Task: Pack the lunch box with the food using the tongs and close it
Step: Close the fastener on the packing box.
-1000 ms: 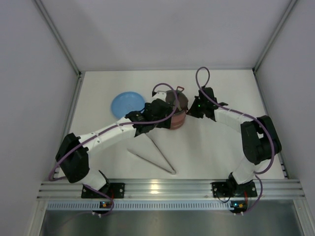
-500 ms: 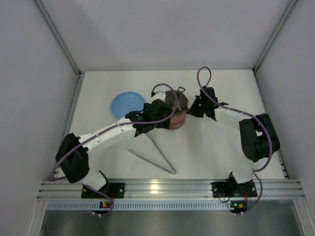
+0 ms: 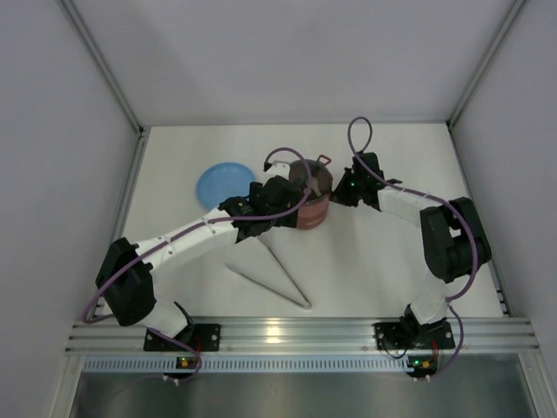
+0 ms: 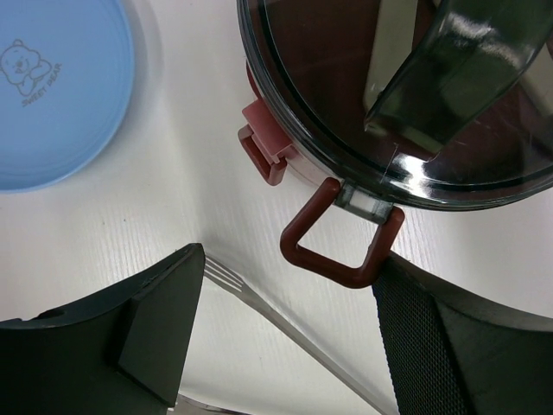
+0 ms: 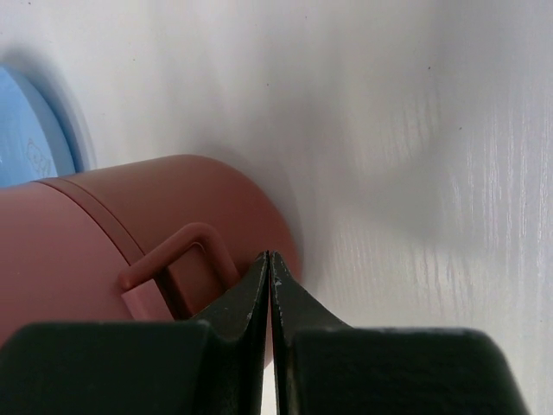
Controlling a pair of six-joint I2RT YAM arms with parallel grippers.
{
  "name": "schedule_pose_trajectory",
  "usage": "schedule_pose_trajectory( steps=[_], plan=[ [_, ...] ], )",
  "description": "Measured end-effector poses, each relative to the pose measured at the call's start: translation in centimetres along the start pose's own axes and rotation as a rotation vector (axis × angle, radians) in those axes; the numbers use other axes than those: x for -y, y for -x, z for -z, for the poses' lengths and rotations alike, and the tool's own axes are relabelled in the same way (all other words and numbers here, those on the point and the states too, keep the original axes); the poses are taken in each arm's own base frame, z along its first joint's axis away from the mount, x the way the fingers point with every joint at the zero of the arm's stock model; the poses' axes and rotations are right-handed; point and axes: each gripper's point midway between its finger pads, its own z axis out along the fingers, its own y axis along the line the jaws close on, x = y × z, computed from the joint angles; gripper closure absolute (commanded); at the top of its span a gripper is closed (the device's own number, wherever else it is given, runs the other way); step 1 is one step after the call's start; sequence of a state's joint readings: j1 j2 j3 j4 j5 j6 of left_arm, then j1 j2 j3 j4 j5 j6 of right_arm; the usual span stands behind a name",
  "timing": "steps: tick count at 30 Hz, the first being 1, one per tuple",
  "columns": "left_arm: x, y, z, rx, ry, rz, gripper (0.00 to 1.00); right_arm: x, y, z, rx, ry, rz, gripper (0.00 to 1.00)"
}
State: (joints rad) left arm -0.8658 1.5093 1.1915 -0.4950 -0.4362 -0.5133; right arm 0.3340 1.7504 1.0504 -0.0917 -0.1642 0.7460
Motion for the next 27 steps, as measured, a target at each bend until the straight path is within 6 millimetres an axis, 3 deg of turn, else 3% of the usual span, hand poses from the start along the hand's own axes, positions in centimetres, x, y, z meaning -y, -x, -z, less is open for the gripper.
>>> schedule_pose_trajectory(
  steps=[27],
  plan=[
    [-2.2, -0.1, -0.4, -0.022, 0.062, 0.012, 0.17, -0.1, 1.0, -0.9, -0.02, 0.021, -0.039, 1.0]
  ],
)
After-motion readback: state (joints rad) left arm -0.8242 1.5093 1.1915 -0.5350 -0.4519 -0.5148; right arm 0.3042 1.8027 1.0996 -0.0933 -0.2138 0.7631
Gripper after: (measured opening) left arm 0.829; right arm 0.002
